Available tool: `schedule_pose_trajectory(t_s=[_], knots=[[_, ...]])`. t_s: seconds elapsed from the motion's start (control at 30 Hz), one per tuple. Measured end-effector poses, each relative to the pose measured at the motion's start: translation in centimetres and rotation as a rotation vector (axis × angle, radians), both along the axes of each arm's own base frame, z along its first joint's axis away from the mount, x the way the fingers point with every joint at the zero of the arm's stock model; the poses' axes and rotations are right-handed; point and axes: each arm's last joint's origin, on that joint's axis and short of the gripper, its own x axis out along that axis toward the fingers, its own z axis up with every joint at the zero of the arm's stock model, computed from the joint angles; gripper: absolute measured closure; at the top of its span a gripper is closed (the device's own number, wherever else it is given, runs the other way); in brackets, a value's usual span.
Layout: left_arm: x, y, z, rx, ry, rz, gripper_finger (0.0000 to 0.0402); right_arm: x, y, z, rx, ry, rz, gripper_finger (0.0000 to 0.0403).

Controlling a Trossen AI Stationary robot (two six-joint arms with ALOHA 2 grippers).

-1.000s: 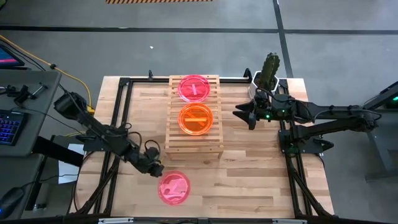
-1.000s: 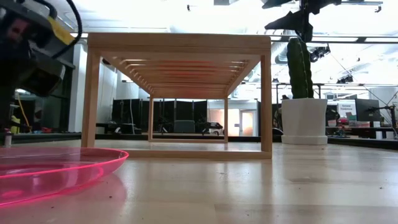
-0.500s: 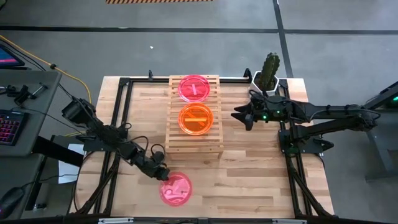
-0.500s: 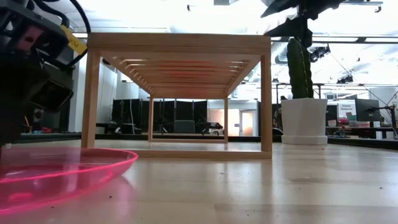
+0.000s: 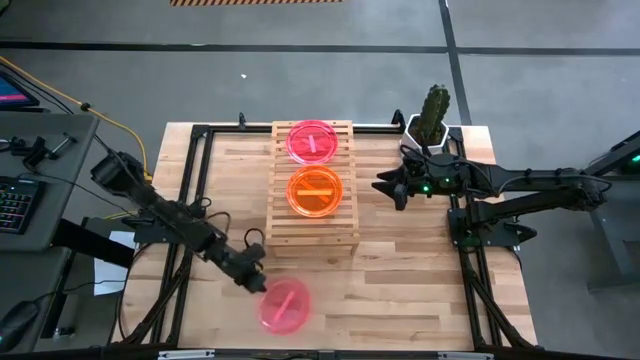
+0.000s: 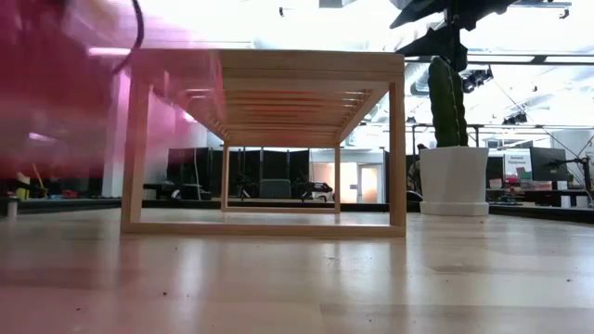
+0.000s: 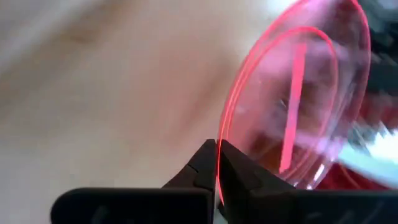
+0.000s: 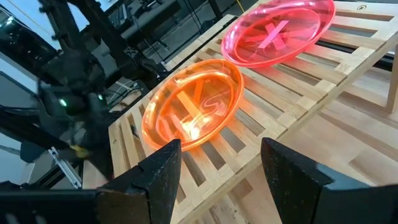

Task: Place and stack plates onto a shelf
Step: Stack the pink plate on top of the other pink plate on the shelf

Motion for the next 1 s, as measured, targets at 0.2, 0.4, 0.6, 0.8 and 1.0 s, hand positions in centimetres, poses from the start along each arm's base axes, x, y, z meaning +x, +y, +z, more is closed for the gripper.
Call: schedule_pose_trajectory(t_s=[0.2, 0.4, 0.6, 0.8, 1.0], knots=[[-1.4, 0.4, 6.3, -0.16, -0.296, -0.215, 0.0401, 0.0, 0.0, 0.0, -0.002, 0.001, 0.001, 0.0198], [-1.2, 2.8, 12.3, -0.14, -0.38, -0.182, 0.0401, 0.0, 0.0, 0.0, -0.002, -0.001, 0.0, 0.0198], [1.0, 9.1, 18.3, 0.092, -0.486, 0.024, 0.0401, 0.0, 0.0, 0.0, -0.002, 0.0, 0.0, 0.0198], [0.6, 17.3, 23.0, 0.39, -0.532, 0.256, 0.0401, 0.0, 0.0, 0.0, 0.005, -0.005, -0.003, 0.0198], [0.0, 24.8, 23.3, 0.585, -0.438, 0.441, 0.0401, 0.0, 0.0, 0.1, 0.004, -0.016, -0.003, 0.0198]])
